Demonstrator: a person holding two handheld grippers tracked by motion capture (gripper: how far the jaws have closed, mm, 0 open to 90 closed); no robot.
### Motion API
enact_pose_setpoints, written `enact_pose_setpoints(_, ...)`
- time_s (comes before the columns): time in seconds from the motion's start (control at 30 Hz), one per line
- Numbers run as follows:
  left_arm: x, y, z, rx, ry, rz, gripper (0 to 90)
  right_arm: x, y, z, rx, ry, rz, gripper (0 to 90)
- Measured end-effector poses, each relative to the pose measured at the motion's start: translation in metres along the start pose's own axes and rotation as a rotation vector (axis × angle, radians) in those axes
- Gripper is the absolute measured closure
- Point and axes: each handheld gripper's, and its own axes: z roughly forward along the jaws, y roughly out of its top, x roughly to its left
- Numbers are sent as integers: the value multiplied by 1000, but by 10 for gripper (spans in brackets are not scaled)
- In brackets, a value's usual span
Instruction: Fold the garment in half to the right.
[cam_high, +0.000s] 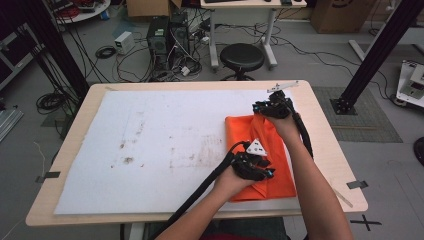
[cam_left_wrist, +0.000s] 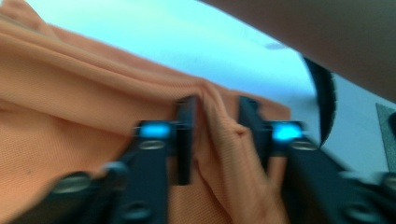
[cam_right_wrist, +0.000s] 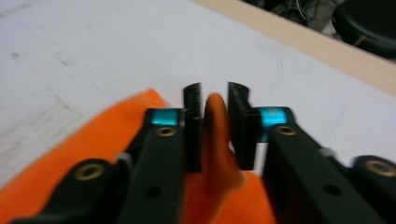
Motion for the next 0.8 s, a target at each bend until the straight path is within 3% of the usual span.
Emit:
enact_pose_setpoints(0.07, -1, -2, 1, -2, -2, 2, 480, -5, -8, 3, 25, 1, 21, 652)
enact_pose_setpoints(0.13, -1, -3, -6, -28, -5, 1, 441, -9, -13, 2, 36, -28, 42, 537)
enact_pose_setpoints(0.2, 1, -4, -17, -57, 6, 3, 394, -14, -15, -3, 20, -27, 86, 453)
enact_pose_setpoints(0.27, 4, -5, -31, -86, 25, -1, 356, -17, -15, -10, -6, -57, 105, 384)
enact_pose_setpoints(0.33, 8, -8, -46, -109, 47, -4, 339, -17, -12, -19, -46, -65, 111, 375)
enact_pose_setpoints(0.53, 20, -23, -92, -157, 138, -15, 288, -6, -2, -32, -87, -68, 61, 361)
enact_pose_setpoints(0.8, 33, -46, -138, -200, 233, -48, 271, 19, 6, -13, -43, -27, -16, 379)
